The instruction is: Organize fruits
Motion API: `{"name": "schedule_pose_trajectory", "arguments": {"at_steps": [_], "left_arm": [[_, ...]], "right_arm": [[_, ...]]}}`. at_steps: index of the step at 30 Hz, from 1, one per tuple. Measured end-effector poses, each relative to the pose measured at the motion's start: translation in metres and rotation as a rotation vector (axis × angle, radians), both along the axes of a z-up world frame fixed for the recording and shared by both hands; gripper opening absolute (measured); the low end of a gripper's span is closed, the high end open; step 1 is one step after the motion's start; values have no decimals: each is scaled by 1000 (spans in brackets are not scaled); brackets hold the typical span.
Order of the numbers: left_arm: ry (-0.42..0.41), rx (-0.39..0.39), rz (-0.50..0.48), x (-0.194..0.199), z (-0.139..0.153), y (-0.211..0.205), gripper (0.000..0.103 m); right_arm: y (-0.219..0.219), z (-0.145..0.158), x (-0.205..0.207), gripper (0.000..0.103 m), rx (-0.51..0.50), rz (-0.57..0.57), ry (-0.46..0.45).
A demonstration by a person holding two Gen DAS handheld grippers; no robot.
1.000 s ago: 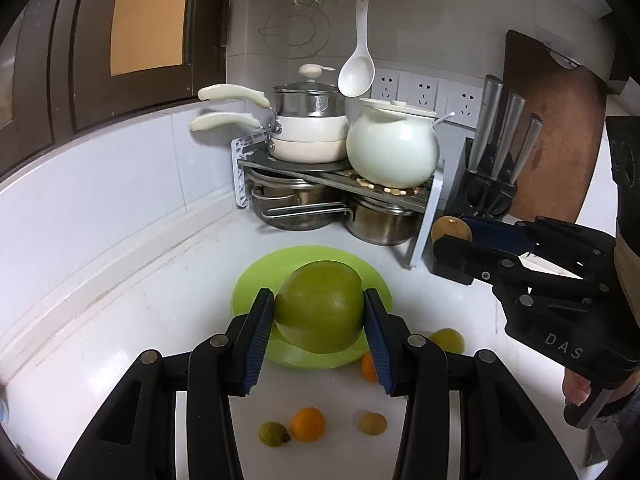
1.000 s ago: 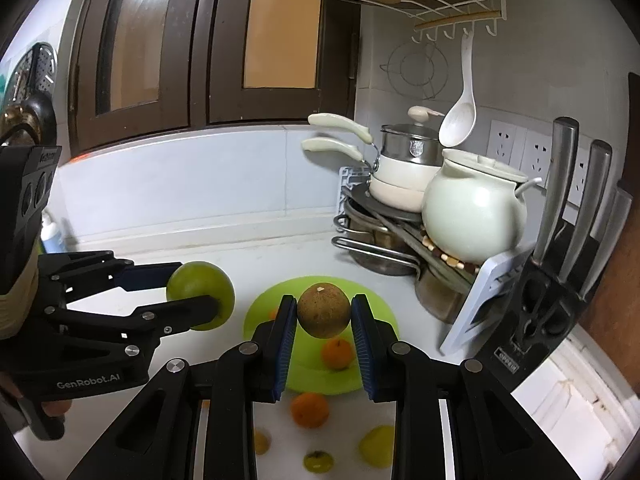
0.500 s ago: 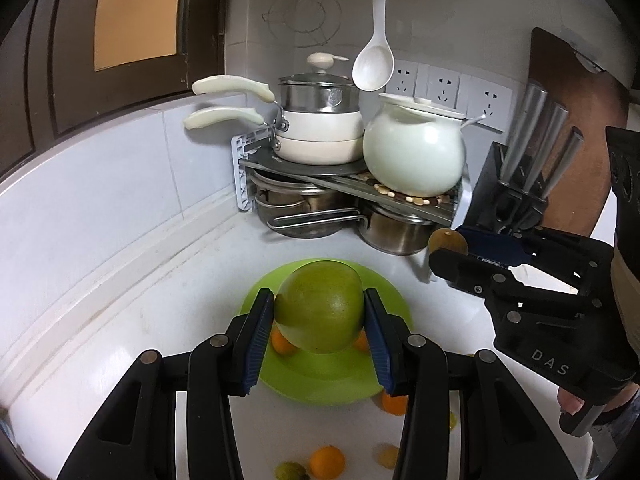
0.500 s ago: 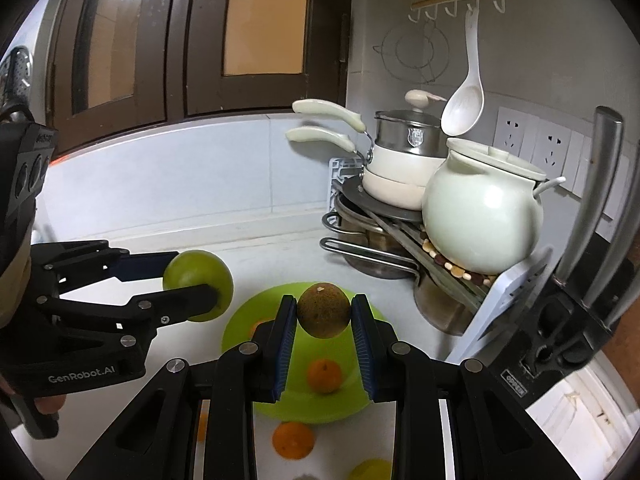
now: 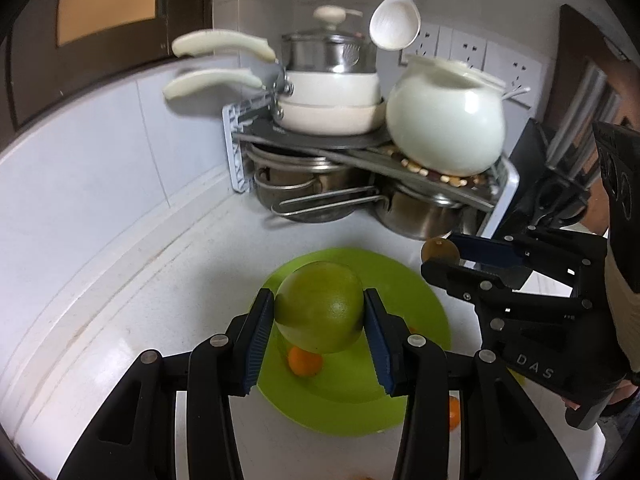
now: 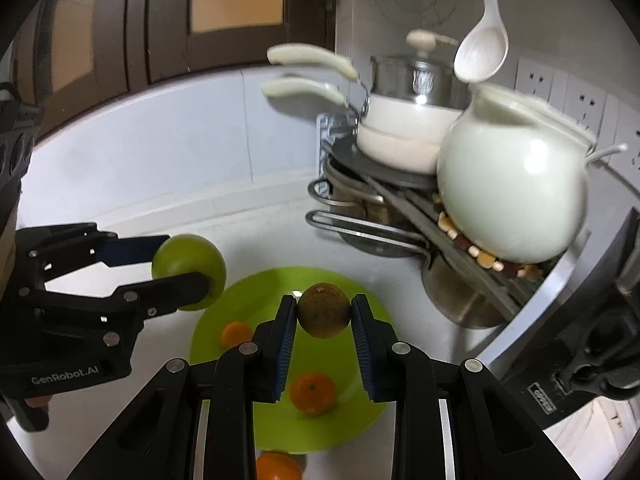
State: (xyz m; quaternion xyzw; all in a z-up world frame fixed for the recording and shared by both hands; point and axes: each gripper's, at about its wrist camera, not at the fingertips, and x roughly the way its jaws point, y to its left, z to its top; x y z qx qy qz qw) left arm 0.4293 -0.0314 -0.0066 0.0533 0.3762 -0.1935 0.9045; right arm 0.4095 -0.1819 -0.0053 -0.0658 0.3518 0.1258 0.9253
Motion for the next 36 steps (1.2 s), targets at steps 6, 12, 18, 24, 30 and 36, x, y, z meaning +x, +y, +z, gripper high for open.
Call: {"name": "schedule_pose_trajectory", "arguments": {"at_steps": [6, 12, 18, 24, 30, 36], "left_arm": [[67, 8, -18, 26, -20, -4, 44], [107, 47, -36, 45, -39, -11, 44], [147, 68, -49, 60, -57, -19, 44], [176, 86, -61, 68, -70, -26, 44], [185, 102, -67, 71, -78, -29, 44], [200, 108, -69, 74, -84, -30, 44]], "right_arm": [[4, -22, 23, 29, -30, 1, 62], [2, -34, 41, 29, -71, 3, 102], [-1, -46, 52, 29, -80, -2, 148], [-2, -60, 59, 29, -79, -8, 200], [-2, -67, 64, 29, -87, -4, 225], [2, -71, 69, 29, -93, 5, 241]]}}
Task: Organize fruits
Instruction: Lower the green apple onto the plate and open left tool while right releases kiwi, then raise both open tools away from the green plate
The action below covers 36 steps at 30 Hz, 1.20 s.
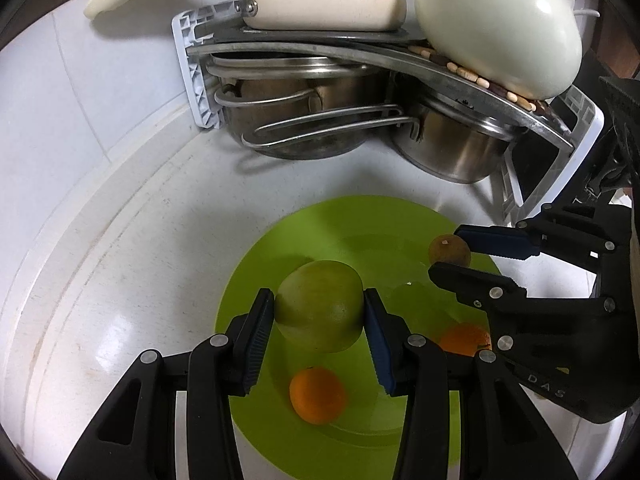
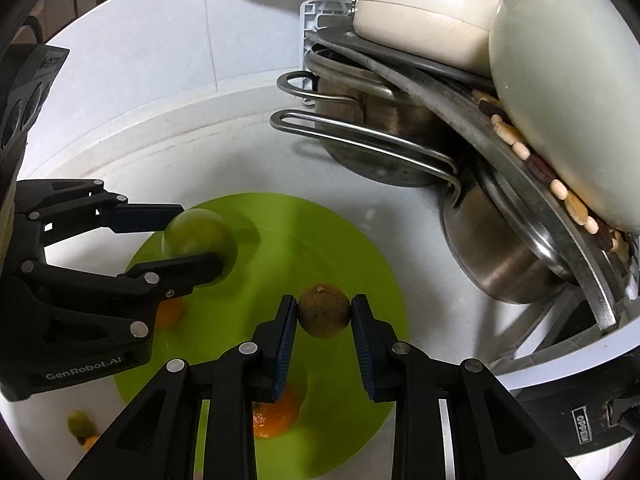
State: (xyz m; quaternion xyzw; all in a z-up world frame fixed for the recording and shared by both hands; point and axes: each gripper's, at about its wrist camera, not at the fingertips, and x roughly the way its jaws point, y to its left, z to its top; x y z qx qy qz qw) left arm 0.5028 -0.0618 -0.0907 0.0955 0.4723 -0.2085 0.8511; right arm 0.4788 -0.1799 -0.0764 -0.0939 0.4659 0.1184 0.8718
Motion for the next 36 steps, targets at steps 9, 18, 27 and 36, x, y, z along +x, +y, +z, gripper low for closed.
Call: {"name": "schedule_pose_trajectory", "arguments": {"at_steps": [9, 18, 27, 36], "left_arm": [[18, 6, -4, 2, -4, -1, 45], [7, 1, 1, 0, 0, 0, 45], [-41, 1, 19, -15, 18, 7, 45], [-133, -39, 44, -50, 59, 21, 47]], "right_arm": [[2, -5, 5, 29, 2, 5, 18], [1, -6, 4, 37, 25, -3, 31], [-3, 5, -10, 37, 41, -28, 5], [-1, 37, -46, 37, 74, -37, -81]]}}
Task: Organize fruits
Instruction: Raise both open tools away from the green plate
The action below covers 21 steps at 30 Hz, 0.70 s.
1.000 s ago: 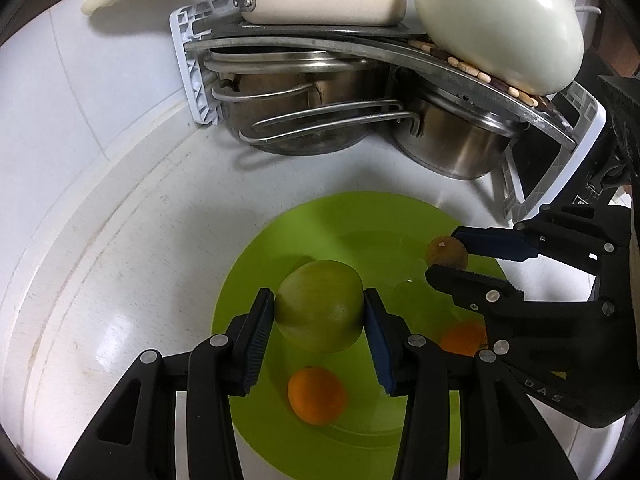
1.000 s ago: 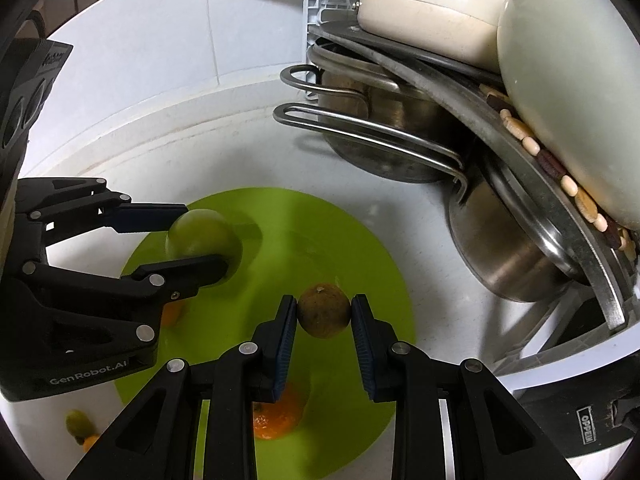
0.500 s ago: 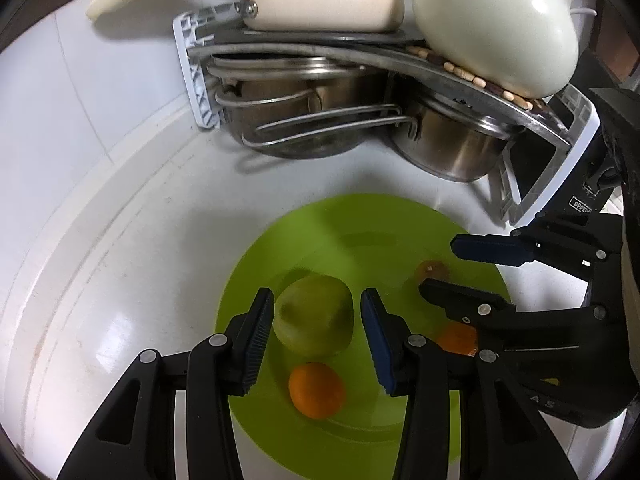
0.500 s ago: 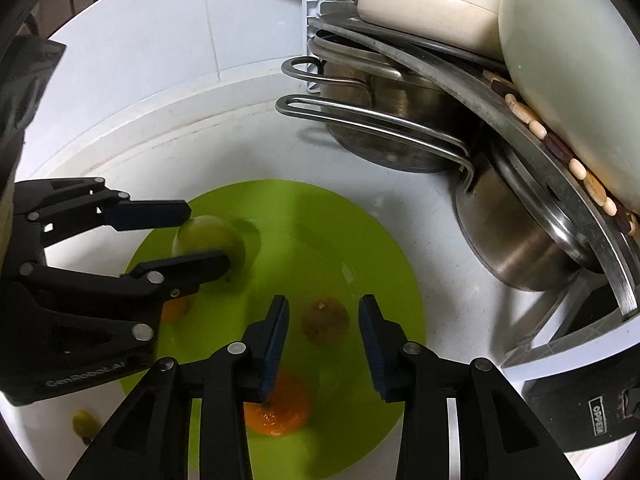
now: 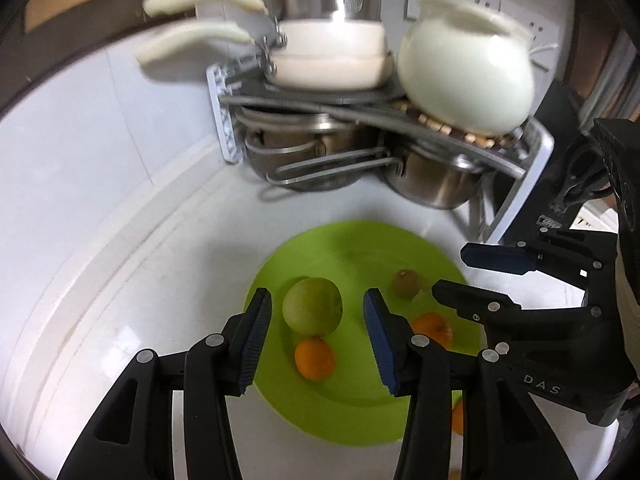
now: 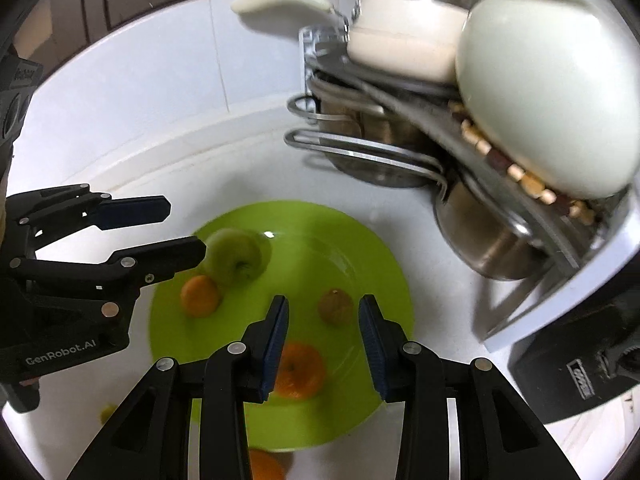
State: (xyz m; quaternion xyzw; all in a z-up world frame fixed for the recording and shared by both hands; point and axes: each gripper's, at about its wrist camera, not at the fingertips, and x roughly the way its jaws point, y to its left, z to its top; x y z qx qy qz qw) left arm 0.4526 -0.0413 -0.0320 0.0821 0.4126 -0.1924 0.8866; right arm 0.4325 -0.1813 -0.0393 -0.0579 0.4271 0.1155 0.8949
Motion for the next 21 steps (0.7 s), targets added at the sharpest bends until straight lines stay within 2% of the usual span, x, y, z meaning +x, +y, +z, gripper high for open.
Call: {"name": "schedule_pose_trajectory", "arguments": {"at_steps": [5, 15, 21], "left_arm": [[-63, -20, 1, -28, 26, 10, 53], [-165, -44, 19, -86, 65, 29, 58], [-205, -57, 39, -118, 78, 40, 63]], "right_arm": [[0, 21, -26, 37, 30, 12, -61], [11, 59, -78, 38, 68, 21, -174], [20, 73, -110, 50, 76, 19, -220]]}}
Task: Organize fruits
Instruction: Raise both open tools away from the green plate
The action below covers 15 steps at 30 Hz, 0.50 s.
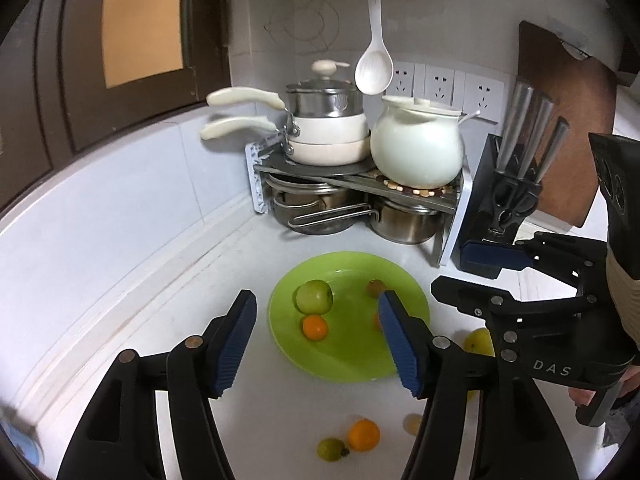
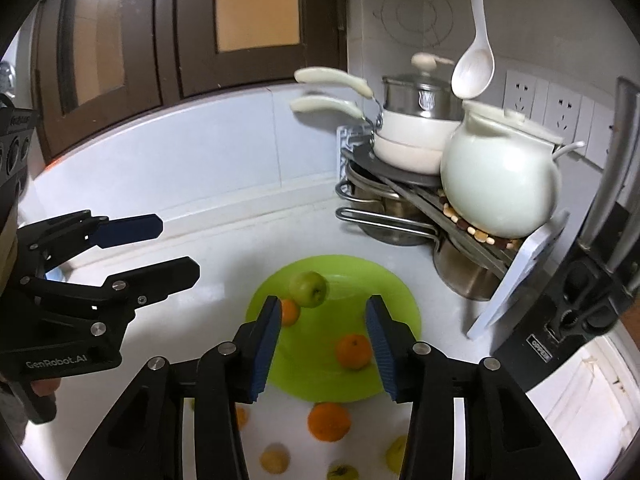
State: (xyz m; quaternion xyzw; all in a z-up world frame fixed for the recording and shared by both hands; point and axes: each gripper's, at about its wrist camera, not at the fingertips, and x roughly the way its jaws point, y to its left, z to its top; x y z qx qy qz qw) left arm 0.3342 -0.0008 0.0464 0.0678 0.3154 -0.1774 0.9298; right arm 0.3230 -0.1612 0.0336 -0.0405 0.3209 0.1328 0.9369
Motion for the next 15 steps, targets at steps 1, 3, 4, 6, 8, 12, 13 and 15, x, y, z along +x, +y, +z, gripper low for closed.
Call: {"name": "schedule_pose_trajectory", "arguments": {"at_steps": [1, 3, 4, 6, 8, 12, 13, 15], "left_arm": [[-6, -3, 4, -6, 2, 3, 63], [-11, -4, 4, -15, 3, 7, 64], [-13, -1, 7, -21, 3, 9, 65], [-17, -2, 13, -31, 2, 14, 67], [-14, -3, 27, -40, 0, 18, 67], [-1, -20, 36, -56, -8, 26, 69], [1, -16, 37, -59, -10, 28, 69], [-1, -8, 48, -66, -14, 32, 69]], "right_arm": [[1, 1, -4, 53, 7, -5, -5], [4, 1, -15, 56, 13, -8, -15], [5, 1, -20, 57, 10, -11, -16], [7, 0, -29, 57, 10, -11, -15], [10, -2, -37, 57, 4, -10, -11], [15, -9, -50, 57, -7, -1, 4], [16, -10, -53, 57, -10, 2, 8], [18, -13, -59, 57, -13, 1, 15]]}}
